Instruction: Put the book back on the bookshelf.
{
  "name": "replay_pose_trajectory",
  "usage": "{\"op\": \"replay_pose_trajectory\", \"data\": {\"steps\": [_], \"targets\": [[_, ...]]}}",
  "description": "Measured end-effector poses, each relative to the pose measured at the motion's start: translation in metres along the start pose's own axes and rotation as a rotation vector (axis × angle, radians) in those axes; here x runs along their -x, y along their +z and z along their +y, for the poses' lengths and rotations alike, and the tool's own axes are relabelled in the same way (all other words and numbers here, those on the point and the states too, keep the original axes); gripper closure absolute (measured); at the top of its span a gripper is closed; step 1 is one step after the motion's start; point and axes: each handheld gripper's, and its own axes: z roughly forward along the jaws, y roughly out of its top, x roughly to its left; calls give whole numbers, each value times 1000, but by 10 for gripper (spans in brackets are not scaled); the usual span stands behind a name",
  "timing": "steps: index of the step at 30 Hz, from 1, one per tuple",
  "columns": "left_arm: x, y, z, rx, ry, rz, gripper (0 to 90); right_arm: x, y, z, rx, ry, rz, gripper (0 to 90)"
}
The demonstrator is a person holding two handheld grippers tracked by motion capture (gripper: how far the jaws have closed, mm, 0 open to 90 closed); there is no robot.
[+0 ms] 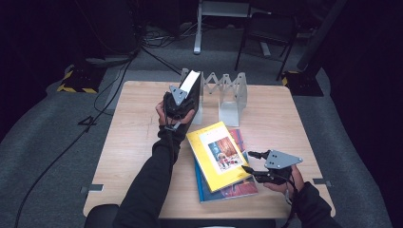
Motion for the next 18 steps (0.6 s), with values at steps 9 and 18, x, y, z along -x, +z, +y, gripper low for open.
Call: {"op": "replay_pose_trajectory", "data": {"steps": [9, 18], "targets": [[-8, -18, -8, 10, -28, -50, 422, -1, 0, 0, -11, -5, 2, 444], [-12, -28, -40, -64, 72, -121, 441, -1, 2, -1, -23, -12, 10, 441]]}}
